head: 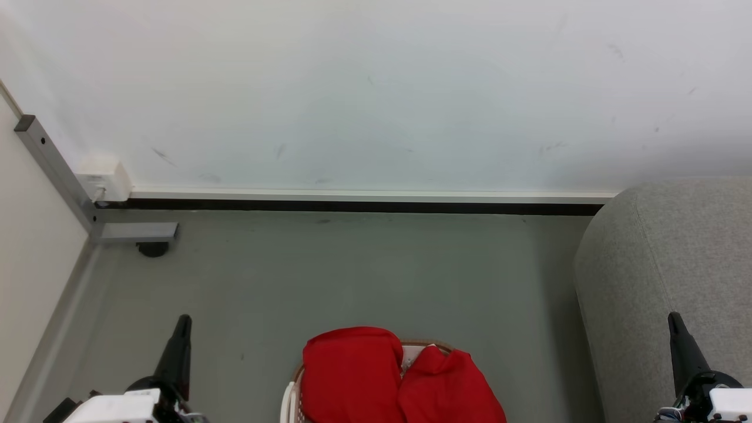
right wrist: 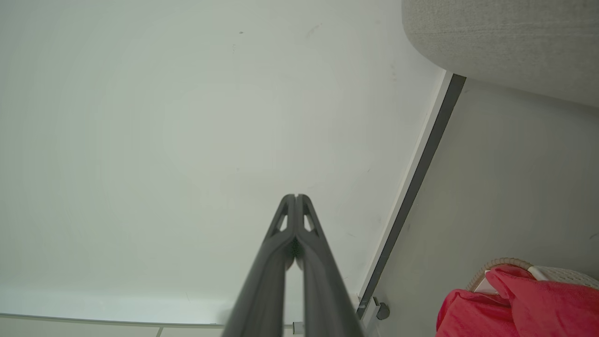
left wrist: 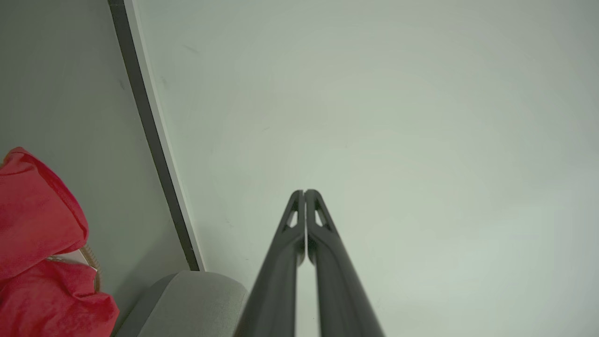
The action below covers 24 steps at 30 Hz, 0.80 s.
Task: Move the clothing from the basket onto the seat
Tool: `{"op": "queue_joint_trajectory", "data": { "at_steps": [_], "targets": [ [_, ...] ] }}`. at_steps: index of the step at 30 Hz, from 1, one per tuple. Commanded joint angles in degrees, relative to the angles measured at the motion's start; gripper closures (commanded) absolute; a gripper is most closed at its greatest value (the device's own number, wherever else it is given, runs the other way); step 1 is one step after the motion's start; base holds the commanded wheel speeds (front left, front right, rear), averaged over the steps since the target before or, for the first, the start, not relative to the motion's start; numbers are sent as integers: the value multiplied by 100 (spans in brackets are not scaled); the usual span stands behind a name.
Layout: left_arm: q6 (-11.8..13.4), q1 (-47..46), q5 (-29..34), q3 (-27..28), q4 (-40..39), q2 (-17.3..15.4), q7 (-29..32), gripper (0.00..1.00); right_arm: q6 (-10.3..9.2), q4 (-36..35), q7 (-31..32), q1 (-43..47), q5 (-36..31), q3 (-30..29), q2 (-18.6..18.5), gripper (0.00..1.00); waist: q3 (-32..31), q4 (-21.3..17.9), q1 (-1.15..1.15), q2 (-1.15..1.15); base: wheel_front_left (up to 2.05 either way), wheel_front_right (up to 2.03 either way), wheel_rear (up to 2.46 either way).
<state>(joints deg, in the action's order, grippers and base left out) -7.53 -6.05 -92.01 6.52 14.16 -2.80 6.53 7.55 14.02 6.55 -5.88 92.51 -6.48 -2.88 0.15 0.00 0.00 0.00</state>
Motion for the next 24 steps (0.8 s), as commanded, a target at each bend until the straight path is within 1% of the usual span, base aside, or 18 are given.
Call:
{"op": "queue_joint_trajectory", "data": {
  "at_steps": [1,24],
  "targets": [
    [9,-50,-76,10,-15,-13,19,100,-13,15,10,-83,-24,-16,-4,100,0,0,0,0,0,0,0],
    [9,-50,-76,10,-15,-13,19,100,-13,15,10,-83,-24,-16,-4,100,0,0,0,0,0,0,0]
  ]
}}
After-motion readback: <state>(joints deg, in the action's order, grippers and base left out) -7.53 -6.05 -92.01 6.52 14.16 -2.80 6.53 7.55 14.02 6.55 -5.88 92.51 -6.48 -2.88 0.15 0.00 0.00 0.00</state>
